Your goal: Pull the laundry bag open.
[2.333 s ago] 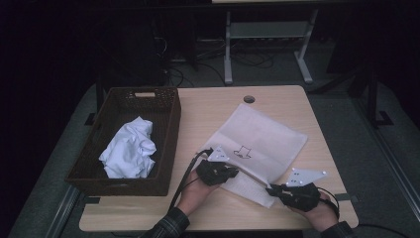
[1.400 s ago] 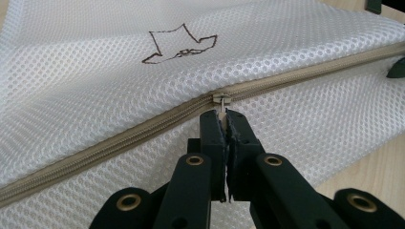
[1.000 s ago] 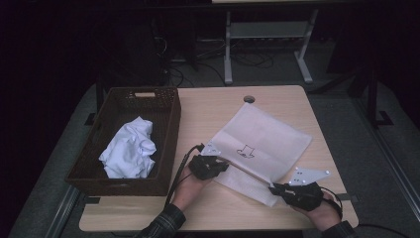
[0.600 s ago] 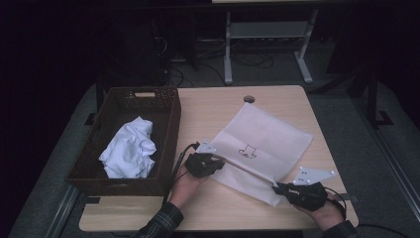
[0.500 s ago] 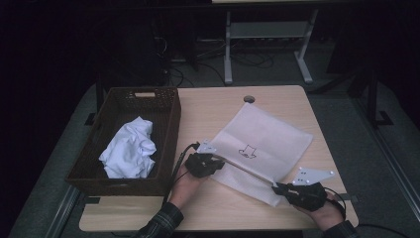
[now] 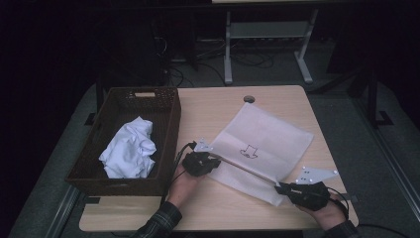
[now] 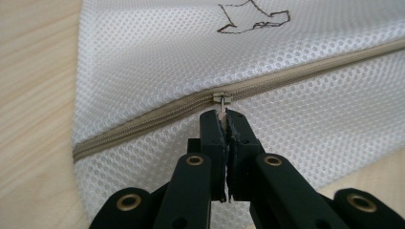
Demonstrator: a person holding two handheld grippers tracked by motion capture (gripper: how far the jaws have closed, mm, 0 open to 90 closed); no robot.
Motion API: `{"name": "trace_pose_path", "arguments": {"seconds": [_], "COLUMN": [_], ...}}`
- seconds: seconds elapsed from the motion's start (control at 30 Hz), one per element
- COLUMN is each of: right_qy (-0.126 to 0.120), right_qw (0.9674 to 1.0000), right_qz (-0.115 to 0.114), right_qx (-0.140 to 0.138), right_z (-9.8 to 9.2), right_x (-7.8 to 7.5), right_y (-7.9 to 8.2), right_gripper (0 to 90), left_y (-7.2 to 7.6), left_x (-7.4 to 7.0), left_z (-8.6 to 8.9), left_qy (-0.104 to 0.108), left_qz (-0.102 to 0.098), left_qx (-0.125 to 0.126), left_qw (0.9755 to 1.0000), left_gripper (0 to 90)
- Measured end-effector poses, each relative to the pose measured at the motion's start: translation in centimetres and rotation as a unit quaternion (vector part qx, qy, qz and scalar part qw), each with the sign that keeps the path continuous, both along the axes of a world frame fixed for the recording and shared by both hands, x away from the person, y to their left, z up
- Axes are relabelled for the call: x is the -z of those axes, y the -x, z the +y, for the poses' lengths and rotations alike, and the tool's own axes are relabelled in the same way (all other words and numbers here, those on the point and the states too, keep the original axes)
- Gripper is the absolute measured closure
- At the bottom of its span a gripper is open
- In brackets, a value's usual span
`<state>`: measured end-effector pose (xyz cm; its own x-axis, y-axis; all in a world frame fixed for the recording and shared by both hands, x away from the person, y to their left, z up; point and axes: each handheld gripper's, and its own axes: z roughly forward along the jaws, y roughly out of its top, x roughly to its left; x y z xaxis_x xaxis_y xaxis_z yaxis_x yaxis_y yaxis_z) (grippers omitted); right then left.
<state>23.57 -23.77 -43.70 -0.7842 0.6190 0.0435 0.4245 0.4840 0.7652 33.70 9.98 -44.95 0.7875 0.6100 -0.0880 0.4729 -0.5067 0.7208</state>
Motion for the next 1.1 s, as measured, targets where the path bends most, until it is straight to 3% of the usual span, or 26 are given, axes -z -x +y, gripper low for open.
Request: {"name": "trace_pose_path", "arguments": {"seconds": [0.33,0.4,0.47,0.53,0.6,0.63,0.7,0.87,0.93,0.97,1.0,1.07,1.1], "right_qy": [0.007,0.010,0.007,0.005,0.007,0.006,0.009,0.010,0.014,0.023,0.023,0.009,0.016], "right_qw": [1.0000,0.9999,0.9999,0.9999,0.9999,0.9999,0.9998,0.9998,0.9997,0.9993,0.9992,0.9992,0.9991], "right_qz": [-0.004,-0.004,-0.002,0.000,-0.002,-0.001,-0.001,0.002,0.003,0.001,0.002,0.009,0.007], "right_qx": [0.002,0.002,0.009,0.010,0.013,0.013,0.015,0.019,0.021,0.028,0.032,0.037,0.038], "right_z": [-0.1,-0.1,-0.5,-0.7,-0.8,-0.9,-1.1,-1.4,-1.5,-1.7,-2.0,-2.4,-2.3], "right_x": [0.1,0.1,0.0,0.1,0.1,0.1,0.1,0.1,0.1,0.1,0.1,0.2,0.2], "right_y": [0.1,0.1,0.1,0.1,0.2,0.2,0.4,0.5,0.6,0.6,0.6,0.5,0.5], "right_gripper": [82.7,82.7,82.6,82.6,82.6,82.6,82.6,82.6,82.7,82.6,82.7,82.6,82.6], "left_y": [-0.1,-0.2,-0.5,-0.3,-0.5,-0.5,-0.6,-0.4,-0.5,-0.7,-1.0,-0.8,-0.8], "left_x": [0.2,0.3,0.4,0.2,0.3,0.4,0.6,0.6,0.7,0.8,0.8,0.7,0.7], "left_z": [0.1,0.3,0.9,0.5,0.6,0.6,0.9,0.5,0.7,1.2,1.9,1.4,1.3], "left_qy": [0.005,-0.020,0.010,-0.007,0.004,-0.009,-0.002,-0.012,-0.050,-0.037,-0.010,-0.029,-0.033], "left_qz": [0.006,-0.009,0.014,0.002,0.012,0.005,0.013,0.007,-0.016,-0.003,0.017,0.002,0.000], "left_qx": [0.004,-0.014,-0.016,-0.013,-0.010,-0.018,-0.019,-0.019,-0.046,-0.053,-0.051,-0.051,-0.051], "left_qw": [1.0000,0.9996,0.9997,0.9999,0.9999,0.9998,0.9997,0.9997,0.9976,0.9979,0.9985,0.9983,0.9981], "left_gripper": [87.5,87.5,87.5,87.5,87.5,87.5,87.5,87.5,87.6,87.6,87.5,87.5,87.5]}}
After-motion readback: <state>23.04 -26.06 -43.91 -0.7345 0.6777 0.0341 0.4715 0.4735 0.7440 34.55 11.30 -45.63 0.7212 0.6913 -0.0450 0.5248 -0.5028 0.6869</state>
